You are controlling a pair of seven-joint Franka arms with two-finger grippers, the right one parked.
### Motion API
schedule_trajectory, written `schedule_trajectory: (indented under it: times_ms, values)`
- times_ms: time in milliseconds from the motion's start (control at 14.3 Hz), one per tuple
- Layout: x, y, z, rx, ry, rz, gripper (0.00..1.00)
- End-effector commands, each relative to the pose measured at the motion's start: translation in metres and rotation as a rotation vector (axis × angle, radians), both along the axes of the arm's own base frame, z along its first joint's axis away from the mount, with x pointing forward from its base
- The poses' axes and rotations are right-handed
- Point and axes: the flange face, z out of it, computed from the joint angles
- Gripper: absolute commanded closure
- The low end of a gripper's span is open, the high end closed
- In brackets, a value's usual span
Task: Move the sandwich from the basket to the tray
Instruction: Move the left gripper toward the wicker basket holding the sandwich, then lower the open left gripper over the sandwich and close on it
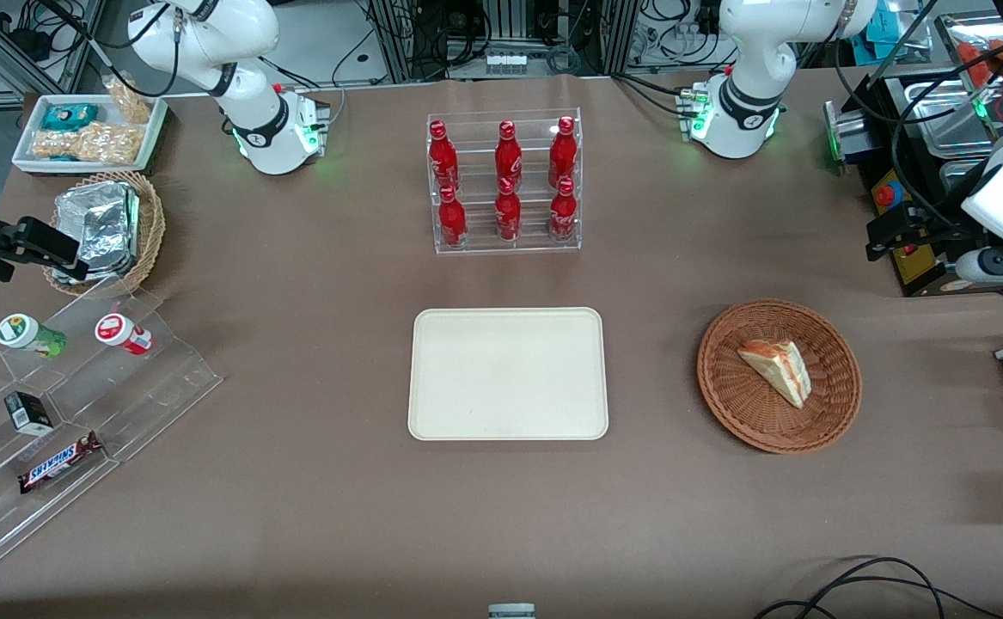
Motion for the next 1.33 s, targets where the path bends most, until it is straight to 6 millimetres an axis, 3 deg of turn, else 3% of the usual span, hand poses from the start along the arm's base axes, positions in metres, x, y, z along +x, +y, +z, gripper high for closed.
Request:
schedule_trajectory:
  times_ms: [0, 420, 700, 910, 1260]
  values:
    - [0.004, 0.001, 0.005, 0.011, -0.012, -0.008, 0.0]
    - [0.003, 0.002, -0.002, 0.012, 0.012, -0.004, 0.0]
    - [0.001, 0.002, -0.019, 0.022, 0.07, -0.011, 0.0]
    - [0.011, 0.002, -0.062, 0.031, 0.145, -0.006, 0.0]
    - [0.015, 0.006, -0.182, 0.032, 0.111, 0.036, 0.0]
